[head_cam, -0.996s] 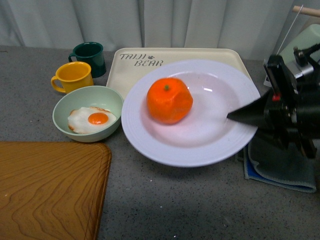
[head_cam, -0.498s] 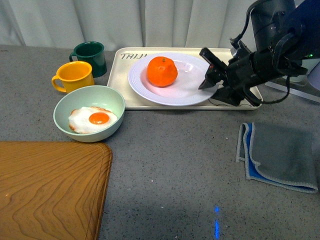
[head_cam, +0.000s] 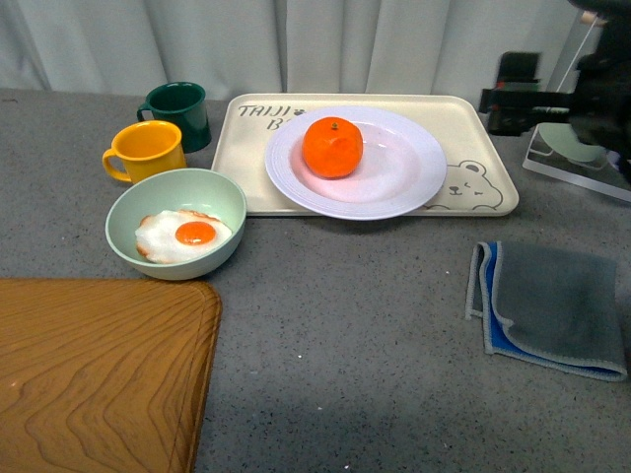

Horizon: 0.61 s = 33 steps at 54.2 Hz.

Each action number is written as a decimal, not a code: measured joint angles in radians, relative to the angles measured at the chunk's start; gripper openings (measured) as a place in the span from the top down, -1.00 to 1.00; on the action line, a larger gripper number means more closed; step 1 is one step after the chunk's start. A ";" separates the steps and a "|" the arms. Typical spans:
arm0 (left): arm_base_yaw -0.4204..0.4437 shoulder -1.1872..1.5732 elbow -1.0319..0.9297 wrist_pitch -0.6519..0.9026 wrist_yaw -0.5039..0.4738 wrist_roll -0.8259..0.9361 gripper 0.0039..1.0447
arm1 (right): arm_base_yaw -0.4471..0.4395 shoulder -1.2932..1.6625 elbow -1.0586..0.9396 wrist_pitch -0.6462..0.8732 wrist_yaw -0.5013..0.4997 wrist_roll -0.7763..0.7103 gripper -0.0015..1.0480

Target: Place orange and plate with both arms

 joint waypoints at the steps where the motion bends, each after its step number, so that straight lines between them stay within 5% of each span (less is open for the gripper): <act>1: 0.000 0.000 0.000 0.000 0.000 0.000 -0.88 | -0.004 -0.025 -0.032 0.046 0.000 -0.009 -0.18; 14: 0.000 -0.001 0.000 0.000 0.001 0.000 -0.88 | -0.054 -0.228 -0.261 0.140 -0.032 -0.035 0.53; 19: 0.000 -0.001 0.000 0.000 0.000 0.000 -0.88 | -0.074 -0.329 -0.362 0.125 -0.055 -0.038 0.97; 33: 0.000 -0.001 0.000 0.000 0.000 0.000 -0.88 | -0.108 -0.615 -0.487 -0.027 -0.090 -0.041 0.98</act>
